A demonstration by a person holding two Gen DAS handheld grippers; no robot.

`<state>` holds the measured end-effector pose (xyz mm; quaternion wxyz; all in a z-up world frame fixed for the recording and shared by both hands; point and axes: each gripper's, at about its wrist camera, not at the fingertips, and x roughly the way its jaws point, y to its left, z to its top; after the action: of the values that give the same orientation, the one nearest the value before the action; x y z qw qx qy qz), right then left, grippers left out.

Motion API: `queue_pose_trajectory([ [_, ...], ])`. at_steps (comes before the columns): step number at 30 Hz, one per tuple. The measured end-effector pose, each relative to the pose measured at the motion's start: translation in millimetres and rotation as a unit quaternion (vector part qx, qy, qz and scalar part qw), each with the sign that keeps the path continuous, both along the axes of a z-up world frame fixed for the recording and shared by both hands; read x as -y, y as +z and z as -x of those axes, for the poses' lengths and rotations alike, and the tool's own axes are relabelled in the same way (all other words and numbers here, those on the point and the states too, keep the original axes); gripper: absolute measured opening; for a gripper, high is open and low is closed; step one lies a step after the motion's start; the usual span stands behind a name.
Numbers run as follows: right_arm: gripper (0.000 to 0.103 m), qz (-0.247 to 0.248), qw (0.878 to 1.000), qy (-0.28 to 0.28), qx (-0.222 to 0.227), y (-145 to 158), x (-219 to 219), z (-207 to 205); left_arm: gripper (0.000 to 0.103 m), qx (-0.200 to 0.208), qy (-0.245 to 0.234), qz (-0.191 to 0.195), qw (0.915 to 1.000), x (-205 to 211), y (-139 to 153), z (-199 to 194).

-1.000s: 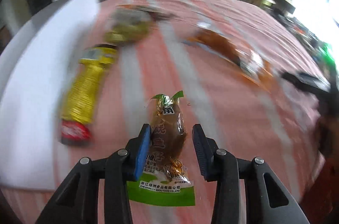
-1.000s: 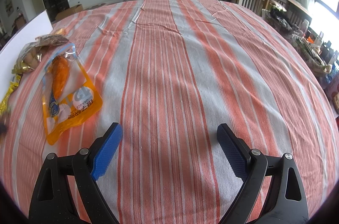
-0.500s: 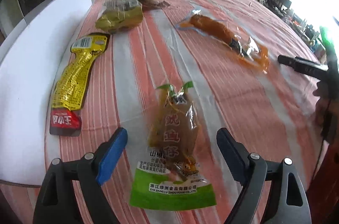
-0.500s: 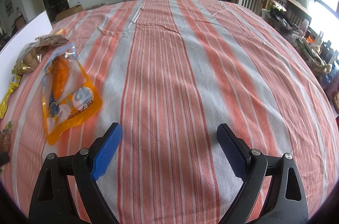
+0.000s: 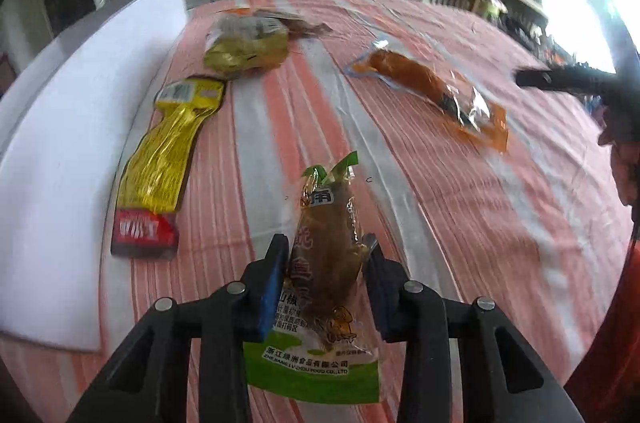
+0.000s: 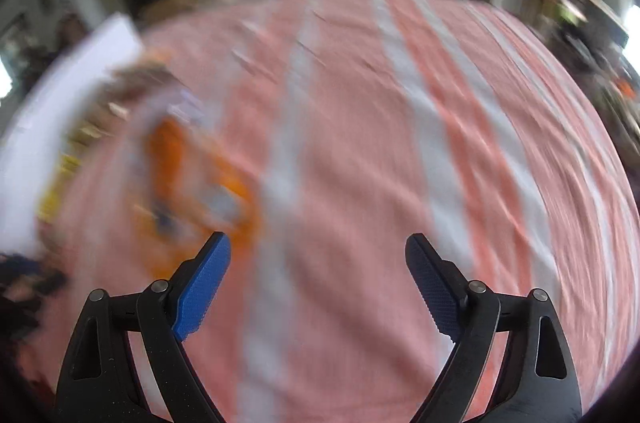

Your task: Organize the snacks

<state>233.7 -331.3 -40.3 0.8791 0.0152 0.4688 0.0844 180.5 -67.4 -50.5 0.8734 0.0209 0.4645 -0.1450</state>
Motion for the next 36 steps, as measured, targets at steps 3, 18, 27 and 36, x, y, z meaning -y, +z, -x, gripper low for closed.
queue_pose_trajectory([
  [3,0.092,0.008,0.996,0.086,-0.019,12,-57,-28,0.036,-0.003,0.019,0.038,0.9991,-13,1,3],
  [18,0.032,-0.049,0.988,0.06,-0.135,-10,-58,-54,0.035,-0.014,0.025,0.148,0.9886,-46,17,25],
  [27,0.032,-0.341,0.935,0.026,-0.096,28,-15,-14,0.035,0.002,0.026,0.23,0.9727,-61,54,24],
  [36,0.009,-0.542,0.826,0.13,-0.084,95,-128,-18,0.035,0.085,0.115,0.285,0.948,-176,123,16],
])
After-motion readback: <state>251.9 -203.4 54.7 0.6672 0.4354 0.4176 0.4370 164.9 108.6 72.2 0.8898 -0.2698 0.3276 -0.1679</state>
